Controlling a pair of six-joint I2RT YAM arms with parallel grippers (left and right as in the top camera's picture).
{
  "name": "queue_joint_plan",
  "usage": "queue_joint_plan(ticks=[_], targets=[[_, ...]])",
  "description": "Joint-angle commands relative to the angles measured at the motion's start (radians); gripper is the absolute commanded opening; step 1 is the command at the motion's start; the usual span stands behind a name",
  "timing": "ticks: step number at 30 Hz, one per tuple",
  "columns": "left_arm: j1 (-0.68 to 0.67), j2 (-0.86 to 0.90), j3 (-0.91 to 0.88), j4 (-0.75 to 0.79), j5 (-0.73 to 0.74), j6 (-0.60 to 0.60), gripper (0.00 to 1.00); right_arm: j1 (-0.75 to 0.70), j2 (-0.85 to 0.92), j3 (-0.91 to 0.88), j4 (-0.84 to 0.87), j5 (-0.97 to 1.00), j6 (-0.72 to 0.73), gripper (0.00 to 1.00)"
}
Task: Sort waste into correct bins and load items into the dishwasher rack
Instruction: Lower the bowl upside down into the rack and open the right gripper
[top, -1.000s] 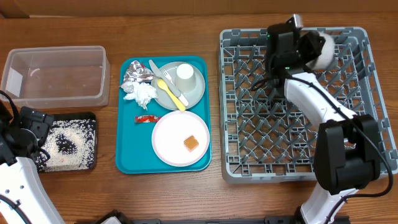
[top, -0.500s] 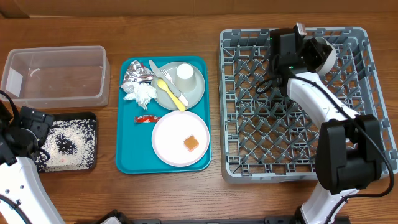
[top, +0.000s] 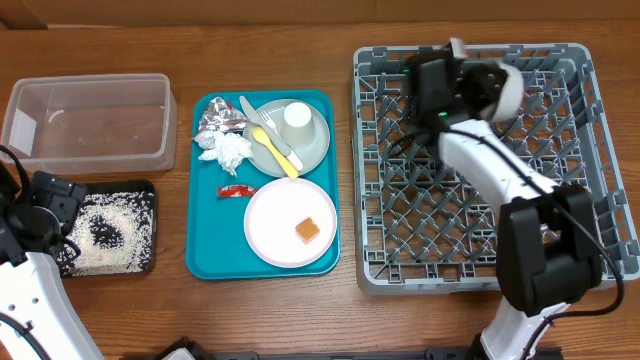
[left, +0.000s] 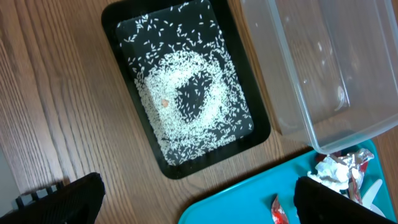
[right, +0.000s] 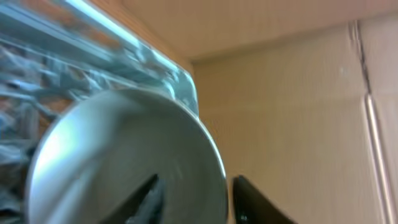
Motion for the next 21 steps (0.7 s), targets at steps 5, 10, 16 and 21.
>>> queue_joint_plan(ticks=[5,10,16,21], targets=[[0.005,0.002,0.019,0.0,0.001,0.001,1.0,0.087,-0.021,0.111,-0.272,-0.208,0.488,0.68],[0.005,0.002,0.019,0.0,0.001,0.001,1.0,0.022,-0.031,0.359,-0.659,-0.814,0.795,0.87],[0.005,0.002,0.019,0.0,0.001,0.001,1.0,-0.115,-0.032,0.649,-0.9,-1.082,0.818,0.93],[0.005,0.002,0.019,0.0,0.001,0.001,1.0,-0.248,-0.029,0.713,-0.987,-1.164,0.818,0.64]])
